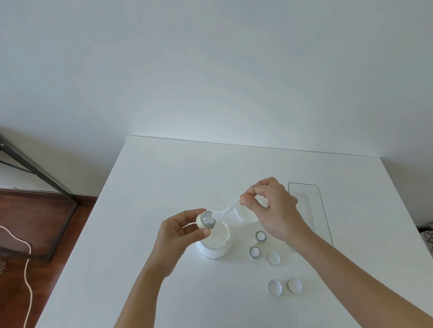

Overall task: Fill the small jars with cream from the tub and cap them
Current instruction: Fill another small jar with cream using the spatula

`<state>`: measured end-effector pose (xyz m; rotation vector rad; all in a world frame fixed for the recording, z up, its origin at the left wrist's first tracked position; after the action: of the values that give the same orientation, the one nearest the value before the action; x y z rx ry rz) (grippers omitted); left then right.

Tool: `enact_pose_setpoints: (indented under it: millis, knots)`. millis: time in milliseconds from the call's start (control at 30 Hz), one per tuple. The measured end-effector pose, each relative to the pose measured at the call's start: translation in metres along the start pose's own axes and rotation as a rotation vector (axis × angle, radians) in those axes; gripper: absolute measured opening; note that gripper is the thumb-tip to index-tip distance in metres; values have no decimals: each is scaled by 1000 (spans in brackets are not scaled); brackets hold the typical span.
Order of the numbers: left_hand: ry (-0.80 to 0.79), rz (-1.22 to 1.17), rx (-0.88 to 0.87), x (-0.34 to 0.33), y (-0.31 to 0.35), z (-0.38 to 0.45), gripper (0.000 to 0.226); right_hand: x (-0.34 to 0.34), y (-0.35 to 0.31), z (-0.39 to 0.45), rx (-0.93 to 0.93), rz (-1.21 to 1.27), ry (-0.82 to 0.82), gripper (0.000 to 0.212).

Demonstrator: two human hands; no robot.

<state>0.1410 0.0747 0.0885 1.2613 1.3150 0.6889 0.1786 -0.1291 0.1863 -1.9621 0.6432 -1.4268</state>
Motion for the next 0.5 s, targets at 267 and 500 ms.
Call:
enact_pose_setpoints:
  millis: [267, 500]
  knots:
    - [51, -77, -22, 14, -8, -5, 44, -19, 45, 4, -142, 58, 82, 17]
    - [79, -101, -21, 16, -8, -13, 39, -75, 26, -16, 556, -790, 96, 23]
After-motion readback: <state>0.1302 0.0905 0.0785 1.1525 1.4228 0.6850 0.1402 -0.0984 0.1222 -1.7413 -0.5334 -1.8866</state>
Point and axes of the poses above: each hand's wrist, its own z-axis towards the middle knuckle, its own x-axis out of the back of the hand, y = z × x, the point moved 8 cm from there along z, towards the middle knuckle, and after that the axes turned 9 degrees about -y, right-handed, at the moved point
